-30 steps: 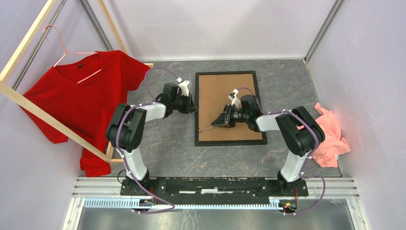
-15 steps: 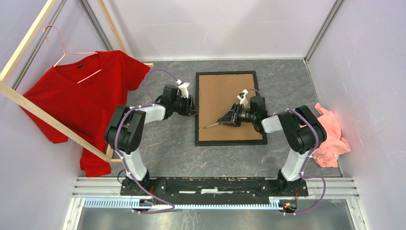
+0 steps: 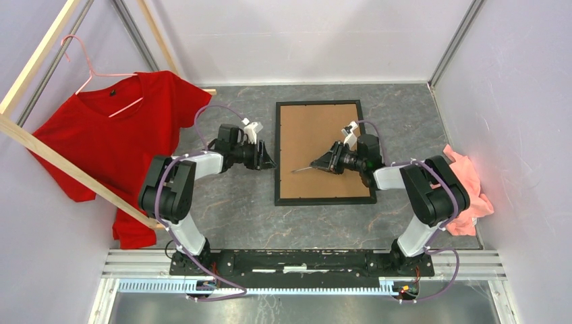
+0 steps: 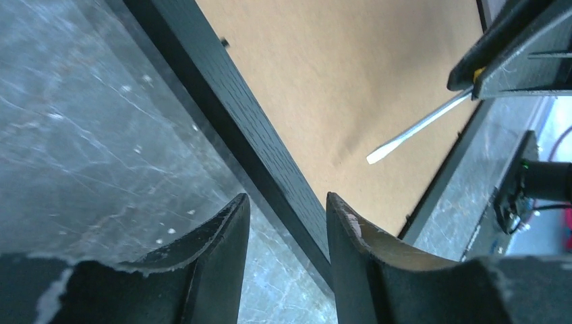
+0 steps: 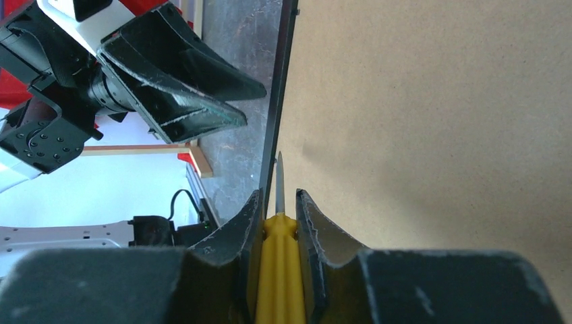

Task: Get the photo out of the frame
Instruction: Release the photo frame item from the photo frame.

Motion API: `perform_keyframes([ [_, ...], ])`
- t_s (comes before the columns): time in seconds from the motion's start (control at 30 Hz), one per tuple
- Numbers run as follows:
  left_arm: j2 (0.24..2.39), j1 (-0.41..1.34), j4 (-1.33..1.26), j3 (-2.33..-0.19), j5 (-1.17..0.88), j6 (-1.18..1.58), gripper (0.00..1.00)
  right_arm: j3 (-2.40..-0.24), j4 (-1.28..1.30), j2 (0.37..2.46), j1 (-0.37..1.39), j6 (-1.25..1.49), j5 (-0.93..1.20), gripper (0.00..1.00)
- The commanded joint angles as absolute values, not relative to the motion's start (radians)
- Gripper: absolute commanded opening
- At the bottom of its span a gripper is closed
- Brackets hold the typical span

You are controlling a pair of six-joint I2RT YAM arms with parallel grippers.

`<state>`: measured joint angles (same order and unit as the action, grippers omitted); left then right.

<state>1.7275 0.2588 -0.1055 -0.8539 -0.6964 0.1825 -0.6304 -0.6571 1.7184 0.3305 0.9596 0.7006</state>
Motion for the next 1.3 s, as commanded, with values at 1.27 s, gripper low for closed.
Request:
perform_keyframes([
  [1.27,1.819,0.272,-0.190,-0.794,-0.881,0.276,0.33,-0.660,-0.726,1.819,0.449,0.985,0.646,0.00],
])
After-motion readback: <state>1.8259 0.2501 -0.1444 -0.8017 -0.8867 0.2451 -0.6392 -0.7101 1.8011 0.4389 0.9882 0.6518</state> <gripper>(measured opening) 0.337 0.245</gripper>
